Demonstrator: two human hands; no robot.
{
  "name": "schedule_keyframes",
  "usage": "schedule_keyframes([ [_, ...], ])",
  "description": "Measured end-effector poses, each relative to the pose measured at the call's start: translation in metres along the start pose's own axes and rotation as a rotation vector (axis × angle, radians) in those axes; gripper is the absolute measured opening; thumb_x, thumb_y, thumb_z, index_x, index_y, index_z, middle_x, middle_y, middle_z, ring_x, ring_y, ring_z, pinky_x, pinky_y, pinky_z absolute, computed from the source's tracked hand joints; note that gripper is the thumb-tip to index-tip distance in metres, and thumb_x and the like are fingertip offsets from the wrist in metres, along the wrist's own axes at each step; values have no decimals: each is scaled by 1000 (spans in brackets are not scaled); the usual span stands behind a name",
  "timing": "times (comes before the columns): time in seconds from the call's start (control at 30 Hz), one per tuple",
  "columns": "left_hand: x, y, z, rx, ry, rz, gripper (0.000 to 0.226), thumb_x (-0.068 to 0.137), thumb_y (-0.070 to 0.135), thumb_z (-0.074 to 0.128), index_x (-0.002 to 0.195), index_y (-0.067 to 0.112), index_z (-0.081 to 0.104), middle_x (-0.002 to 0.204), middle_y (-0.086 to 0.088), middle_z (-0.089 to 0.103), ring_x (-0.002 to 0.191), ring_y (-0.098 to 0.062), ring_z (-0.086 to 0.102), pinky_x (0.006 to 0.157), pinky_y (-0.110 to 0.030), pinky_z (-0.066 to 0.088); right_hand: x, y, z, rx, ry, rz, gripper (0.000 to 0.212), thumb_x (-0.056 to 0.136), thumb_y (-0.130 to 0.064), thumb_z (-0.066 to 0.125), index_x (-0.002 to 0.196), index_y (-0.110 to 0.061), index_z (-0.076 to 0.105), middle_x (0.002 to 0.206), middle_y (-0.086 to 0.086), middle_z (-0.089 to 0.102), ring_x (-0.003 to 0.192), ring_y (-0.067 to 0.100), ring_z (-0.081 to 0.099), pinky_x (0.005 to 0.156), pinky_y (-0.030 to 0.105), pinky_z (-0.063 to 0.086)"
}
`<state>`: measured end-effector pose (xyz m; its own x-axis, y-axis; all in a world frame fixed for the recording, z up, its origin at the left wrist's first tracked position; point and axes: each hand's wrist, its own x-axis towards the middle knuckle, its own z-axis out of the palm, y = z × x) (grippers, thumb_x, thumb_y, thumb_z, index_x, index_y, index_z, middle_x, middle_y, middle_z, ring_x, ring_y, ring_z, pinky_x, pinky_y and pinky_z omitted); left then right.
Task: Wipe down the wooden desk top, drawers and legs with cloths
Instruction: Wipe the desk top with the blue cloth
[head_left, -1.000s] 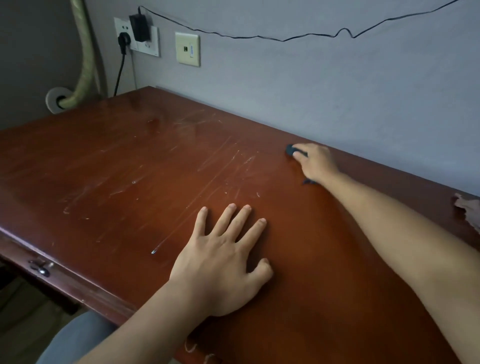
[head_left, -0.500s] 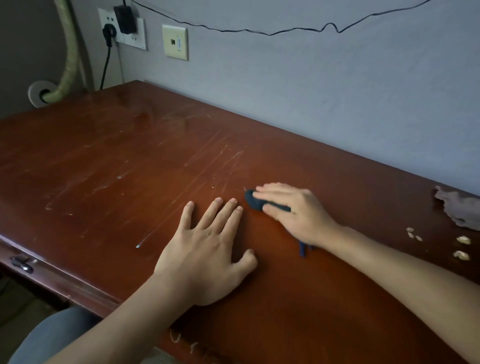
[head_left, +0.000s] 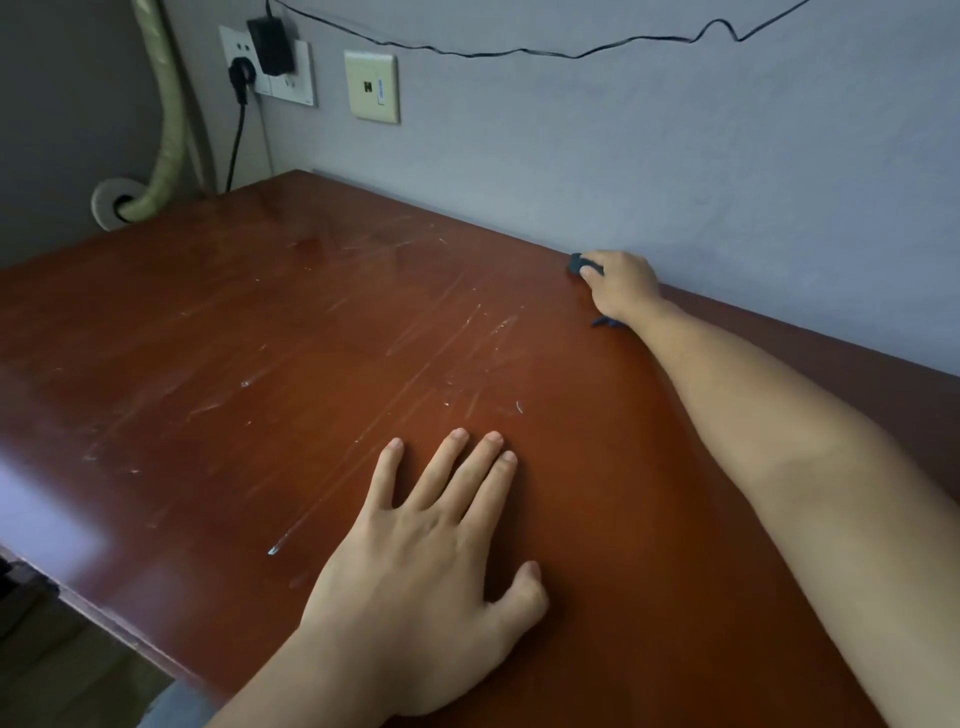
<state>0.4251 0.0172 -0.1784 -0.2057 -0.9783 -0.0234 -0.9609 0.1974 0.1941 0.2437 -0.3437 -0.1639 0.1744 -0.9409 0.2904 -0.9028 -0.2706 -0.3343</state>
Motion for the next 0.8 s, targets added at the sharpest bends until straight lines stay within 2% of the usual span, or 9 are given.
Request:
schedule_keyframes([
  [0.07,1,-2,1,18,0,1,84,89,77,5,159,38,-22,163,20,-33,144,-1,-41,123,-50,-21,2,-6,0,-3,-12,-13,34,106,-29,50,135,-21,66,132,10,67,111,36,65,96,41,53],
  [0.17,0,-2,-1,47,-13,-3,86,89,77,2,160,36,-23,163,19,-34,146,-3,-40,124,-50,-19,-30,-17,-7,-18,-69,-134,36,105,-28,53,139,-22,63,143,4,61,131,29,55,107,33,41],
  [0.3,1,-1,-1,74,-30,-3,85,91,77,1,160,33,-23,165,16,-32,148,-6,-37,125,-51,-16,-130,-37,-23,55,-127,-365,34,103,-24,59,136,-22,66,141,-1,62,132,19,55,107,22,33],
  [0.43,-2,0,1,87,-12,-1,83,95,75,3,161,30,-19,167,11,-28,151,-9,-32,125,-53,-15,-236,-43,-41,173,-175,-537,39,99,-19,65,138,-19,64,142,-5,60,135,5,50,119,20,28],
  [0.53,-3,3,2,89,-5,-1,82,97,73,4,163,28,-16,168,10,-26,152,-10,-30,125,-53,-15,-250,-36,-48,185,-190,-539,39,98,-17,68,137,-18,65,141,-7,60,135,2,49,118,18,29],
  [0.63,-3,3,1,76,-9,-1,83,97,73,6,163,28,-15,168,10,-26,152,-10,-30,125,-53,-15,-214,-31,-37,145,-141,-505,34,98,-21,67,132,-18,70,137,-2,65,128,9,58,114,24,39],
  [0.8,-1,0,-1,42,2,12,86,94,76,6,163,29,-15,168,11,-24,153,-9,-29,125,-54,-15,-95,-30,-11,2,-11,-209,34,104,-30,57,135,-21,67,139,0,65,129,26,59,106,34,46],
])
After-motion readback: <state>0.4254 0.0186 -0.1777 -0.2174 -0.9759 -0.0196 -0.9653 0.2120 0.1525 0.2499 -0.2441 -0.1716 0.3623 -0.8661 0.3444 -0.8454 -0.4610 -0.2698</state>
